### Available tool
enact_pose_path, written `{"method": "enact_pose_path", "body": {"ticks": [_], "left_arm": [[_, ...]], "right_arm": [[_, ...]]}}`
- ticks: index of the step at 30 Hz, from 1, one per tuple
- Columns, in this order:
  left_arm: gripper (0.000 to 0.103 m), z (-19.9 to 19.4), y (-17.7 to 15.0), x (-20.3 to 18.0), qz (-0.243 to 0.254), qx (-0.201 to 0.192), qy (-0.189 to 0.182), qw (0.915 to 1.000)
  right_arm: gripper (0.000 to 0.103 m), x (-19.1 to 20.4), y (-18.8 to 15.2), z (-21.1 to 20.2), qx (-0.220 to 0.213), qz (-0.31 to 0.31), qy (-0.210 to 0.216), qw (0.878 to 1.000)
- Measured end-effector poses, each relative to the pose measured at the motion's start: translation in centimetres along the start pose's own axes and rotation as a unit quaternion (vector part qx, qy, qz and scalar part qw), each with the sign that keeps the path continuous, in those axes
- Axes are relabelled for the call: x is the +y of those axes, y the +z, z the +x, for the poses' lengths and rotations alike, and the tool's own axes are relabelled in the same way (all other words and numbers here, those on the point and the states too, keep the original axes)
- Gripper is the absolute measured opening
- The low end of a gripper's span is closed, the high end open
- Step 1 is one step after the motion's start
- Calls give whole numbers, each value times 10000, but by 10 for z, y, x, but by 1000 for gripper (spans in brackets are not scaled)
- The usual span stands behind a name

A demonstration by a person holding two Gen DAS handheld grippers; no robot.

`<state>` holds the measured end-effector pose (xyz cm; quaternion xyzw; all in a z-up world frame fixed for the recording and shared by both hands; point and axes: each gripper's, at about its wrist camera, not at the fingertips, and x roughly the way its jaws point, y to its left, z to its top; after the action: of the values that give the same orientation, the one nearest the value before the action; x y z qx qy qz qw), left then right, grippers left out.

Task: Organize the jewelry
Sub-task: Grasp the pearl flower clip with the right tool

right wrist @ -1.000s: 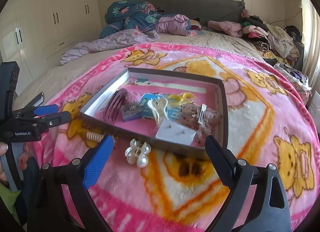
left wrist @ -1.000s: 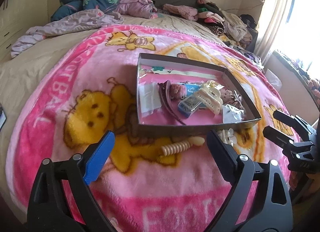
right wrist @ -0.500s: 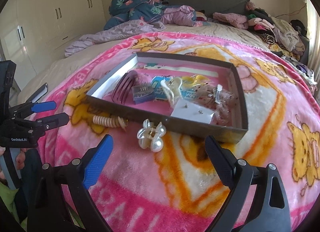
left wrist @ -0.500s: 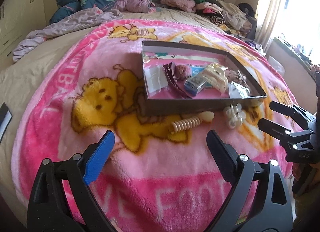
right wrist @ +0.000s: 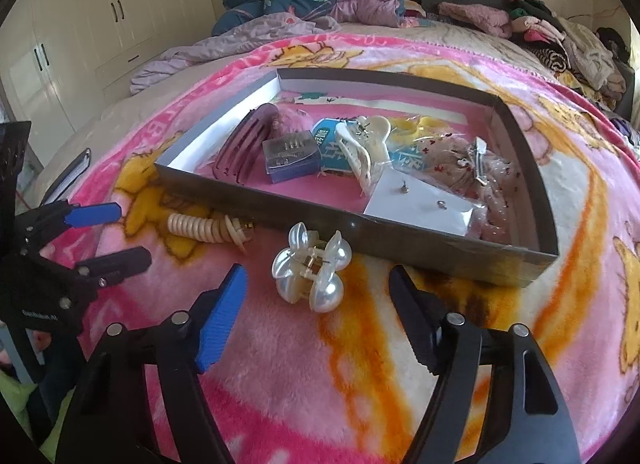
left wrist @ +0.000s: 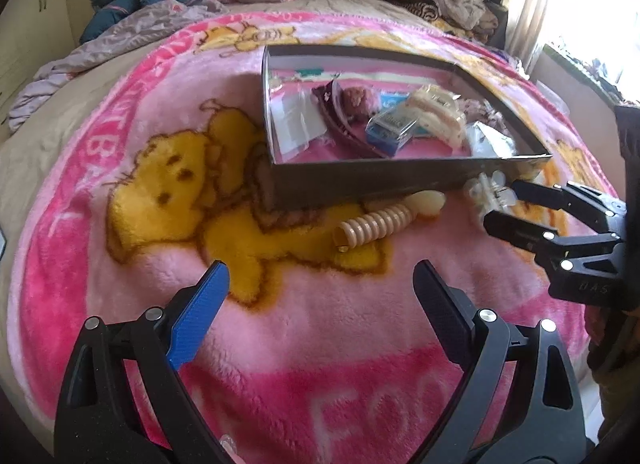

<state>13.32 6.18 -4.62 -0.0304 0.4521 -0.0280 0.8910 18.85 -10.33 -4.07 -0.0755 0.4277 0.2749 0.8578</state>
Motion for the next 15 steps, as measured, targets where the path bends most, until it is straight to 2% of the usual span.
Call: {"method": "enact_pose_path", "body": {"ticks": [3,6,8,13,15], "left_arm": [[84,7,3,-1,20,62,-100,9999],[84,14,7,-5,174,66,-65,9998],[84,17,10,-9,245,51,-132,9996],[84,22,17,-25,729,-80,-151,9972],[77,26,19,-33,910,-84,-185,9956]], "right_arm": [[63,0,3,8,44,4,62,10000],[52,-2,6,15,103,40,147,9998],[41,-2,6,18,117,35,133,9998],[40,-8,3,15,91,60,193,9998],[40,-12,0,11,81,119,202,9997]]}}
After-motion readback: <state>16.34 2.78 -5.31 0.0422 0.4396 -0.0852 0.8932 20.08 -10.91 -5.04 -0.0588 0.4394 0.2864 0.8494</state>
